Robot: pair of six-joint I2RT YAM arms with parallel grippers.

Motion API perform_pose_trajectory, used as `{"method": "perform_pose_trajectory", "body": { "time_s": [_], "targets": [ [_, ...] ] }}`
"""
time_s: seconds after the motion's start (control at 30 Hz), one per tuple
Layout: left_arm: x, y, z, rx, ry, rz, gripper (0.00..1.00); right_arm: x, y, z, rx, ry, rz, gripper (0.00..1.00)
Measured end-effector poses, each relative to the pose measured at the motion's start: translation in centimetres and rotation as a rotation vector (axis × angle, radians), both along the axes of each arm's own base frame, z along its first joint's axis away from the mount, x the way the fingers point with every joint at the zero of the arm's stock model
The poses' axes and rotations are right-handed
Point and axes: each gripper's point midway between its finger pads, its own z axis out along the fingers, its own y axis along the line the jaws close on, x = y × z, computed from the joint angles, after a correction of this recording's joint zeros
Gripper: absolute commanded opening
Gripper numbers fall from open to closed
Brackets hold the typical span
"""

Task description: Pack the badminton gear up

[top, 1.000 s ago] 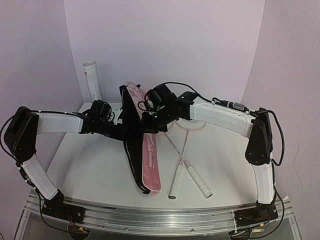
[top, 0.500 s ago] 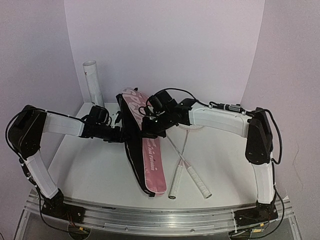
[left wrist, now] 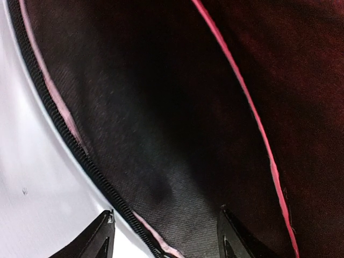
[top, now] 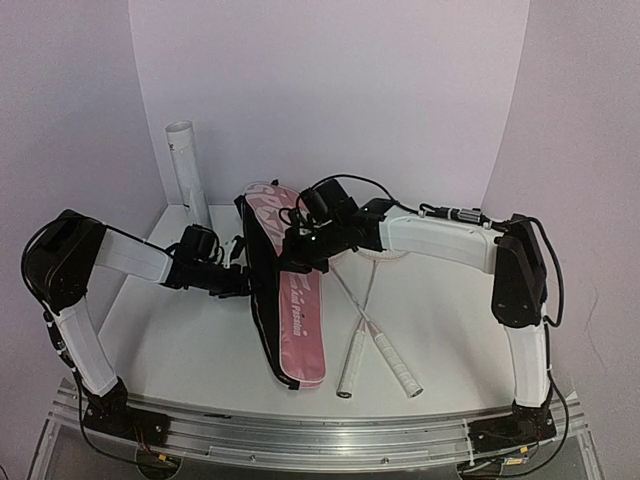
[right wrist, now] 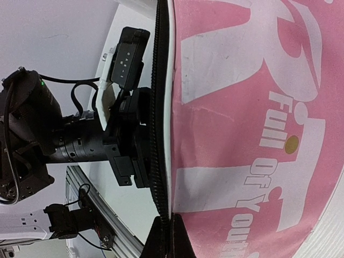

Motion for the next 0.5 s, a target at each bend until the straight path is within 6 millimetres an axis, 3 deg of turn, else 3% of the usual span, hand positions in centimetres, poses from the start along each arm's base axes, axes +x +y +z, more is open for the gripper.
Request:
{"method": "perform_pose_trajectory", "body": {
  "time_s": [0.3, 0.5],
  "targets": [
    [0.6, 0.9, -0.8, 0.047, 0.001, 0.057, 0.54, 0.0, 0.0, -0.1, 0.007, 0.009, -0.003, 0.0],
    [-0.4, 1.0, -2.7, 0.05, 0.052, 0.043, 0.55, 0.0, 0.1, 0.0, 0.019, 0.011, 0.0, 0.0]
  ]
}}
